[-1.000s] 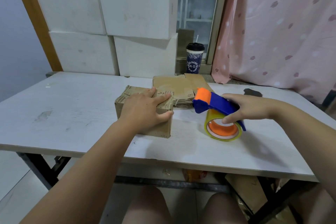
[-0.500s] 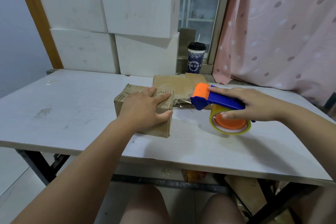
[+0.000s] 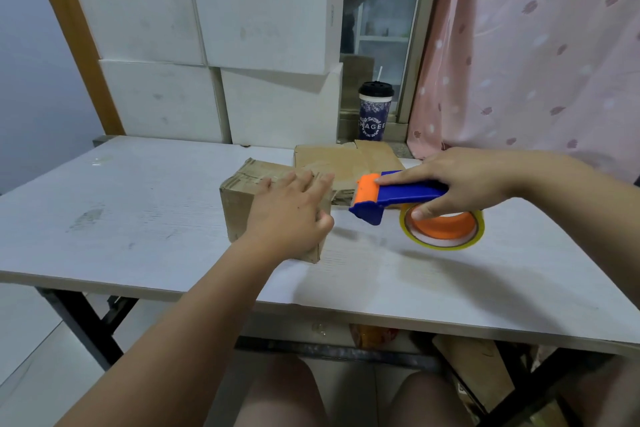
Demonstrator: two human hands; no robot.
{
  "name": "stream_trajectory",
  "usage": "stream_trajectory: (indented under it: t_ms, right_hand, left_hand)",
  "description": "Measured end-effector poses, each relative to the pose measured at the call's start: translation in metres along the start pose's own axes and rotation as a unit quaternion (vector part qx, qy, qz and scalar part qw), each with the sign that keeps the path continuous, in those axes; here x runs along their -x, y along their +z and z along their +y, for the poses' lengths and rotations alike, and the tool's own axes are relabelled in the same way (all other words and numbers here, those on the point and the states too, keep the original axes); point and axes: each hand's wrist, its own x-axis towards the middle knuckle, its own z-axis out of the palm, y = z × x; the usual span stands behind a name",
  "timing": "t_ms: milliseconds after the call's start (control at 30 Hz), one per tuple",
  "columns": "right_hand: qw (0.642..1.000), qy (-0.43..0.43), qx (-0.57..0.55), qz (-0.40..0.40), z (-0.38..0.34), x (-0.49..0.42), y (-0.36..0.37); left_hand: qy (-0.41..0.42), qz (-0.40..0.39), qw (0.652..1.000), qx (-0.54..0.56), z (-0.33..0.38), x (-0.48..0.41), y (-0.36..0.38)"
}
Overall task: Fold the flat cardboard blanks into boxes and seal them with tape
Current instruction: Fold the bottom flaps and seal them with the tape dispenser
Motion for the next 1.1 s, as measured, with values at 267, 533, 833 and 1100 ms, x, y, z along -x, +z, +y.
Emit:
stream_trajectory:
  t_ms: [267,533,833,1100]
  right_hand:
    - [0.992,0.051,0.07,-0.092,-0.02,-0.026,-0.015]
    - [0.99,0.048,0.007,-0.133,-0.029,-0.046,-0.017]
    - [0.985,0.056,-0.066,-0.15,-0.03,-0.063,-0.015]
    - [0.98,0.06,-0.076,-0.171,-0.033,-0.076,-0.027]
  left_hand:
    - [-0.05,0.041,0.998,-0.006,0.024,-0.004,0.009]
    - [-0.026,0.039,0.999,-0.022,0.014,-0.003,0.009]
    - [0.006,0.085,0.996,-0.012,0.014,0.0,0.017]
    - [0.051,0.324,0.944,-0.022,0.014,0.0,0.04]
